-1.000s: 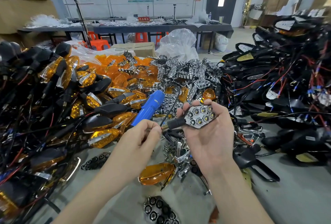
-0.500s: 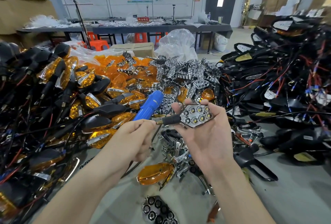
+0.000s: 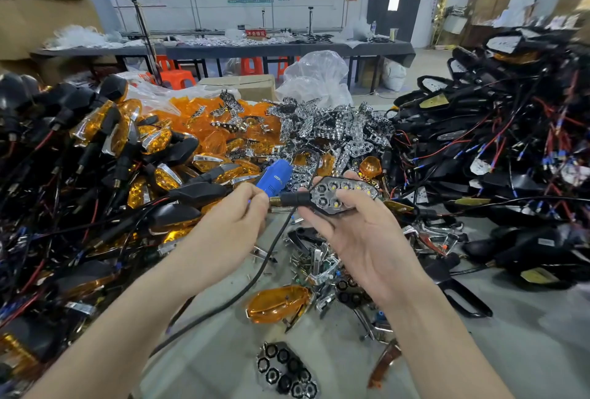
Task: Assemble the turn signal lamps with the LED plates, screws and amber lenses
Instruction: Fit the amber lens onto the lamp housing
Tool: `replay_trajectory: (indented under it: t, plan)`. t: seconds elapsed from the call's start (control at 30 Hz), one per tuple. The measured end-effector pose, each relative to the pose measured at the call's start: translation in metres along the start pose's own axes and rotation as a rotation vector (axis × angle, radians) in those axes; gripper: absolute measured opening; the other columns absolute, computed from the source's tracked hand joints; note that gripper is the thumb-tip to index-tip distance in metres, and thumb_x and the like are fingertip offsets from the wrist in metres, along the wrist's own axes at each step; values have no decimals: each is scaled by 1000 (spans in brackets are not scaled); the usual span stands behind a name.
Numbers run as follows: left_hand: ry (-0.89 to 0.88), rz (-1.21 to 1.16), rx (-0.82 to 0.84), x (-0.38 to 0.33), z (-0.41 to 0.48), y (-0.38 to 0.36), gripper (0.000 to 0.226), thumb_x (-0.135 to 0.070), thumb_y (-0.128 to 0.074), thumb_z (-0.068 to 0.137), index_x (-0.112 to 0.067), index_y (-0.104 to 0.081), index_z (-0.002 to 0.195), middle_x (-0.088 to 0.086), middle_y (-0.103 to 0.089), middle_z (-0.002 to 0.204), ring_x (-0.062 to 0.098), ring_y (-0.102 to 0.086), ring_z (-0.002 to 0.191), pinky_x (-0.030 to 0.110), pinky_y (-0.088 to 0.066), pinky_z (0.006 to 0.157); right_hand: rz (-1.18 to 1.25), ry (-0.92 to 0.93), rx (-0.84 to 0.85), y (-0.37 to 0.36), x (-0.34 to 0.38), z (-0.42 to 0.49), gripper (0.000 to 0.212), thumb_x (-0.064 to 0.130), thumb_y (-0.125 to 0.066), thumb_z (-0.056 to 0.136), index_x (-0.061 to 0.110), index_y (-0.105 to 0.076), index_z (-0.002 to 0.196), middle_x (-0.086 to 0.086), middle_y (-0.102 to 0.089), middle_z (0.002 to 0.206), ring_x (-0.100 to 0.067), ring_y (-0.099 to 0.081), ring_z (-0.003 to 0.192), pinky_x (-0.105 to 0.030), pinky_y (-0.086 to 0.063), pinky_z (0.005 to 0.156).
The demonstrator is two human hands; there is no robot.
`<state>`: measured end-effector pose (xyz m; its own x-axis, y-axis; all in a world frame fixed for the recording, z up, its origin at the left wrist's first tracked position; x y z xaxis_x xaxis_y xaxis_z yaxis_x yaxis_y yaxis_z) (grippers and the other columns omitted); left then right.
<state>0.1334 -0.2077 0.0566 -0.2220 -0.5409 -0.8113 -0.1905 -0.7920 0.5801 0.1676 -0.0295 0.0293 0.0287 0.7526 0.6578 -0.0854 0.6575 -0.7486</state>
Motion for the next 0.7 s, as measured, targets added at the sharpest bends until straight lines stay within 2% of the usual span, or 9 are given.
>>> replay_trajectory:
  t: [0.17,0.23,0.33,0.4,0.47,0.53,0.57,0.63,0.7]
  plan:
    - [-344,879,-289,-6,-7,-2,6,-22,-24,107,-18,-28,105,-5,-43,69,12,-49,46,27,-35,41,58,-24,-64,-4,3,-1,28,4,-68,83,6,-52,106,-28,-66,114,-40,-72,107,-37,-63,83]
    - [-428,1159,-287,-4,-9,-3,18,-6,-14,102,-13,-29,111,0,-33,80,12,-40,48,26,-25,38,61,-27,-80,-3,5,-1,28,5,-71,79,6,-54,102,-27,-67,110,-38,-73,105,-35,-63,79]
    - [-467,1376,-268,-7,-7,4,23,-12,-10,104,-12,-33,108,-1,-33,82,11,-23,49,26,-16,39,71,-49,-82,-1,11,1,38,3,-70,79,7,-55,114,-28,-65,117,-38,-74,103,-35,-64,76]
    - [-426,1163,-260,-6,-1,8,11,-19,-26,107,-15,-36,106,-5,-40,79,12,-30,48,31,-32,37,33,-48,-62,-1,18,5,40,-2,-68,80,9,-58,117,-26,-67,121,-38,-73,105,-38,-64,78]
    - [-333,598,-101,-8,14,16,19,-25,-33,108,-17,-45,96,-7,-45,70,15,-43,50,34,-44,46,-36,-47,-17,-2,26,10,41,-7,-67,81,12,-59,116,-23,-69,123,-38,-72,107,-41,-62,83]
    - [-63,69,121,-7,30,26,28,-29,-36,107,-18,-50,86,-9,-42,62,11,-36,47,25,-32,44,-75,-55,28,-6,33,12,44,-10,-67,80,13,-58,117,-25,-70,124,-39,-71,111,-43,-61,86]
    - [22,-64,190,-9,33,29,29,-31,-38,107,-18,-51,85,-9,-40,61,9,-32,46,23,-27,43,-73,-58,33,-8,36,13,45,-10,-68,79,13,-57,117,-26,-69,124,-40,-70,112,-44,-61,86]
    - [-33,29,173,-14,34,35,28,-36,-38,107,-21,-54,89,-7,-45,63,10,-34,44,27,-30,41,-48,-58,13,-13,40,16,48,-10,-67,78,12,-57,119,-26,-72,118,-39,-72,107,-43,-62,83]
    - [-268,312,11,-21,28,38,20,-43,-38,105,-30,-52,100,-5,-61,69,14,-45,44,36,-43,46,-18,-46,-25,-18,43,18,52,-10,-66,76,11,-56,122,-20,-76,98,-35,-75,95,-41,-63,79]
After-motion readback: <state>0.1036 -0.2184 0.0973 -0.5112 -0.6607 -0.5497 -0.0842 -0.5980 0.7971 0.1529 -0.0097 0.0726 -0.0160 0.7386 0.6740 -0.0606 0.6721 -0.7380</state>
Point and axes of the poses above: each hand's wrist, its own z-axis towards the middle knuckle, its own y-axis out of the back of the hand, x = y × z, the point moved 2 cm from there along z, towards the middle knuckle
